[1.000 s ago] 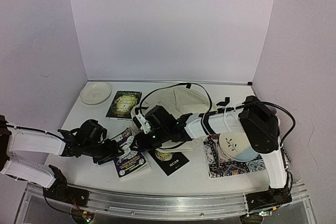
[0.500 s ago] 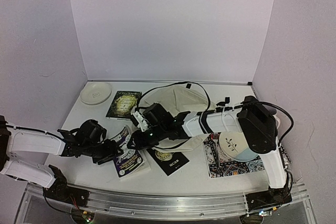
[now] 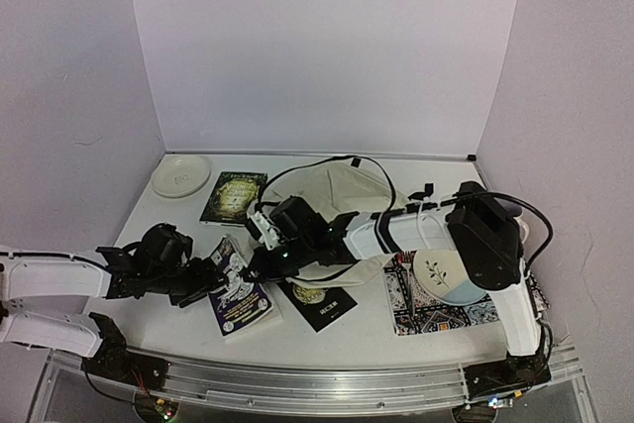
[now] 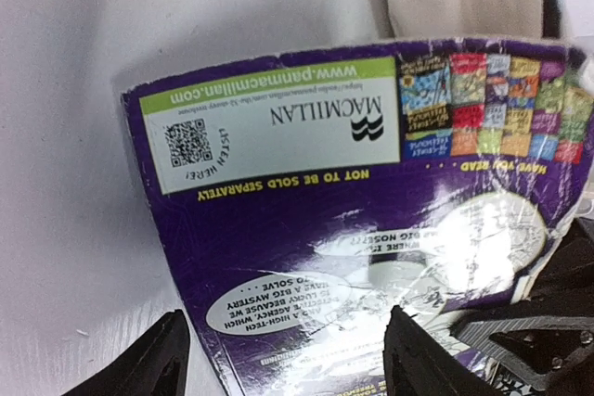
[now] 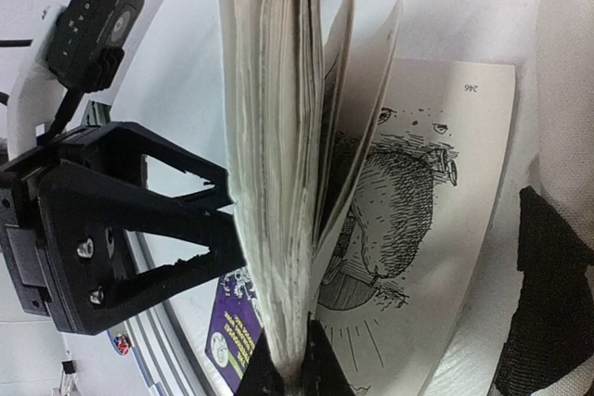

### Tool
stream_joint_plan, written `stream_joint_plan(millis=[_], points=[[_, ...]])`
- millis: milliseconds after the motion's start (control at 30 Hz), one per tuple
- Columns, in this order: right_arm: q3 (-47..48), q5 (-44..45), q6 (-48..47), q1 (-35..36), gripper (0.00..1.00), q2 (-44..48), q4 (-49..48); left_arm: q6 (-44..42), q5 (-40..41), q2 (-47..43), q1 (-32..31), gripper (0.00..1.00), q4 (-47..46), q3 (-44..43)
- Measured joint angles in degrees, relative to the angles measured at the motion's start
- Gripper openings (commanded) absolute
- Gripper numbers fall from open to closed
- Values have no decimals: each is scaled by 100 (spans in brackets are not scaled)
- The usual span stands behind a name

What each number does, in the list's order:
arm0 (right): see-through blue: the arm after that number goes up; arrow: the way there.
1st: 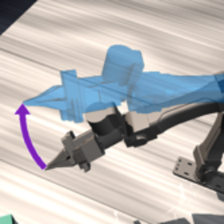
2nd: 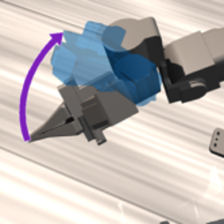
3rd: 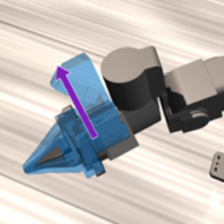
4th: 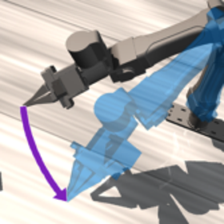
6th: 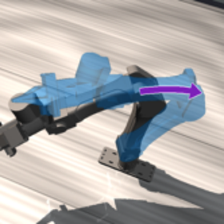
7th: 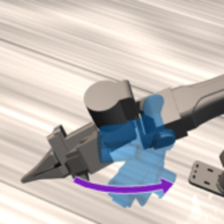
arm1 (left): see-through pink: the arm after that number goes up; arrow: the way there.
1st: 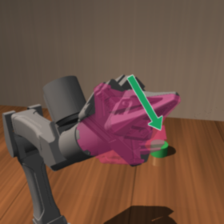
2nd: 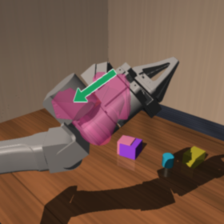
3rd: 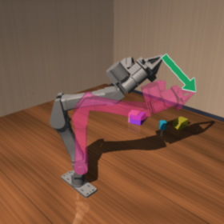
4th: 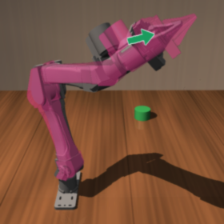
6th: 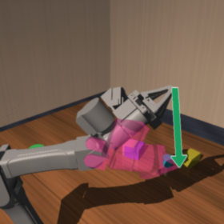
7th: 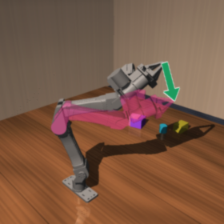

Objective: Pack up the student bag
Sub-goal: Grab the book from the center of the board, then pass from the right arm to the left

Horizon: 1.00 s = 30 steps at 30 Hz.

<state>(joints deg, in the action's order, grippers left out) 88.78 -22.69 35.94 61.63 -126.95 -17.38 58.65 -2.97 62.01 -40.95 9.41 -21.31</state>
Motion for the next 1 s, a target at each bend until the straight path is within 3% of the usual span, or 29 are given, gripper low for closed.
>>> stream_joint_plan(millis=[400,633,1000], points=[[-1071,-350,410,-102,0,1235,-1342,417,699,-2165,0,88,-36,277],[-1540,-501,817,-341,0,1615,-2427,560,383,-2066,0,89,-894,596],[-1708,-701,1224,-407,0,1615,-3170,832,-255,-1971,0,83,-2562,995]])
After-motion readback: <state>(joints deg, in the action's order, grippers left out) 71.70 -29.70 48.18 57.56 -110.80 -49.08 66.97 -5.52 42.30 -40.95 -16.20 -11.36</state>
